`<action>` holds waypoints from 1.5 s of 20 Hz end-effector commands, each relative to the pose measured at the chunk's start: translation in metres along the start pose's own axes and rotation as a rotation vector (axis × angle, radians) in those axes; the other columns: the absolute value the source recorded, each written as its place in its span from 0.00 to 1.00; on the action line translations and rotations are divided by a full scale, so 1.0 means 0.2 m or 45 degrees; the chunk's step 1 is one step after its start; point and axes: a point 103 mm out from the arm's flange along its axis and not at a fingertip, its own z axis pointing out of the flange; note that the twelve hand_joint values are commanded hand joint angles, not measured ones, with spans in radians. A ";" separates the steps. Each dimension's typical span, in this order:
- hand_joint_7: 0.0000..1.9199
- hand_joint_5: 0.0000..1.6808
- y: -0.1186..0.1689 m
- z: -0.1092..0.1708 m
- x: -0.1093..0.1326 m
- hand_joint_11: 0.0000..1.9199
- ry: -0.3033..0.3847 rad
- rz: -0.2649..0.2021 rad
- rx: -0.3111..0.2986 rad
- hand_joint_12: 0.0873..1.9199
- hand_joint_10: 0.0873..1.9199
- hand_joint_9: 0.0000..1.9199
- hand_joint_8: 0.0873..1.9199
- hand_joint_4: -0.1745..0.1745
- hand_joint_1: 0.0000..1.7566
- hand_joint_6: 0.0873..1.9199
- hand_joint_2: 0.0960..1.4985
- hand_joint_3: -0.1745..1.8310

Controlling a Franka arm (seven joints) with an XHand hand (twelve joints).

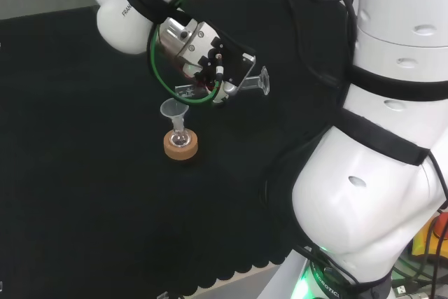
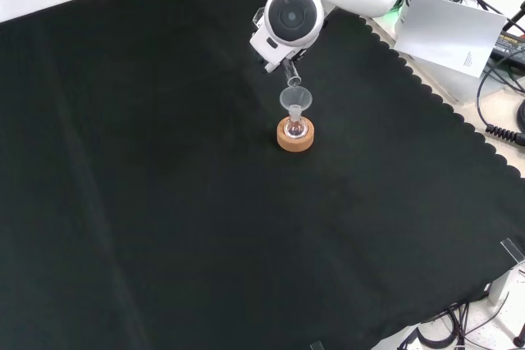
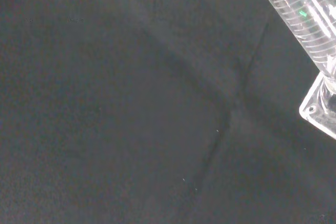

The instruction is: Pour the water from the graduated cylinder into the round-bottom flask.

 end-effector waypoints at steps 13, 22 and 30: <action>0.69 0.60 0.07 0.12 -0.13 0.67 0.435 -0.178 -0.283 0.35 0.00 0.75 0.07 0.24 0.64 0.49 0.73 0.08; 0.69 0.60 0.18 0.19 -0.20 0.67 0.667 -0.265 -0.446 0.35 0.00 0.75 0.07 0.24 0.64 0.49 0.73 0.08; 0.69 0.60 0.27 0.18 -0.22 0.67 0.760 -0.332 -0.554 0.35 0.00 0.75 0.07 0.24 0.64 0.49 0.73 0.08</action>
